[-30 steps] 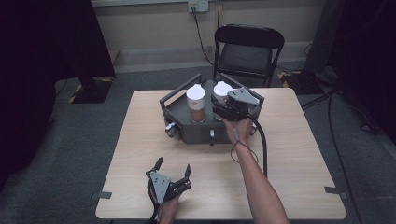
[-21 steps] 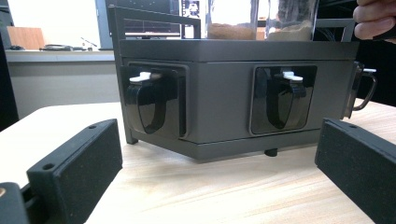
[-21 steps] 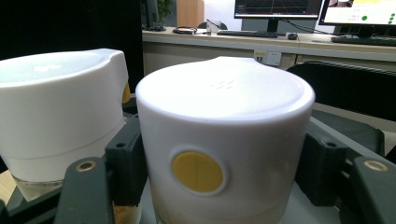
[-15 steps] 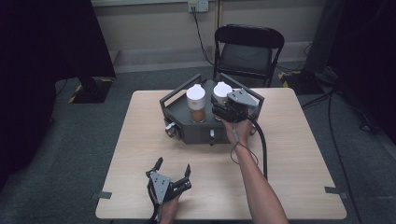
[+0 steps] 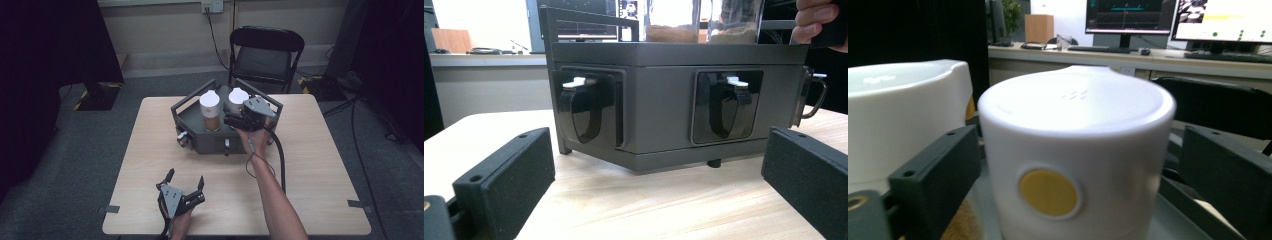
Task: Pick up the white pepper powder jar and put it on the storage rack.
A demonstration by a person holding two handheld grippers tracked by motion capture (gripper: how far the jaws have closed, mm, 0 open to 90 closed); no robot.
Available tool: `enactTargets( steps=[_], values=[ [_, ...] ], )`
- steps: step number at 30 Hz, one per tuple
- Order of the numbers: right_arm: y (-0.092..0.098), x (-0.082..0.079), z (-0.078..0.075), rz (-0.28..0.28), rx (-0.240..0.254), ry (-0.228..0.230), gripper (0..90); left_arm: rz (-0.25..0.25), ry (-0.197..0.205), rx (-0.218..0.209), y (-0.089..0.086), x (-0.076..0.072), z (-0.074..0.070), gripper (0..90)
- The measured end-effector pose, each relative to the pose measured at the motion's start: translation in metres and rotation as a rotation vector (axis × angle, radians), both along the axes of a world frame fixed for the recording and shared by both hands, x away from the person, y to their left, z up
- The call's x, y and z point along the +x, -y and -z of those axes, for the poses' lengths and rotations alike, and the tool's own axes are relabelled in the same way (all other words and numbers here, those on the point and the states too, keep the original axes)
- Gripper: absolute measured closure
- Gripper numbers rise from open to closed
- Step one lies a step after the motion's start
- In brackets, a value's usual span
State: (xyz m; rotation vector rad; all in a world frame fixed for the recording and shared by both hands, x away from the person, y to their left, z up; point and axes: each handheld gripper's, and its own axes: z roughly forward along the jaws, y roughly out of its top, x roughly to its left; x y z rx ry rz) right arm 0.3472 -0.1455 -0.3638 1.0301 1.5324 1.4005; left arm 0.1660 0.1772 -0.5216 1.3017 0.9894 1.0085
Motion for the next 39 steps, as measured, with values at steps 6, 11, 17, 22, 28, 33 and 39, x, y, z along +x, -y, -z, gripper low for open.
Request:
enactTargets(
  steps=[6,11,17,22,28,33,39],
  values=[
    [0.006,-0.001,0.002,-0.017,0.047,-0.005,0.0,0.0,0.0,0.0,0.0,0.0,0.0,0.1],
    [0.006,-0.006,0.006,-0.015,0.045,0.012,0.0,0.0,0.0,0.0,0.0,0.0,0.0,0.1],
    [0.009,-0.011,0.005,-0.016,0.044,0.027,0.0,0.0,0.0,0.0,0.0,0.0,0.0,0.0],
    [0.011,-0.02,0.007,-0.029,0.055,0.043,0.0,0.0,0.0,0.0,0.0,0.0,0.0,0.0],
    [0.015,-0.024,0.008,-0.021,0.051,0.049,0.0,0.0,0.0,0.0,0.0,0.0,0.0,0.0],
    [0.019,-0.03,0.012,-0.02,0.062,0.054,0.0,0.0,0.0,0.0,0.0,0.0,0.0,0.0],
    [0.02,-0.036,0.013,-0.023,0.055,0.058,0.0,0.0,0.0,0.0,0.0,0.0,0.0,0.0]
  ],
)
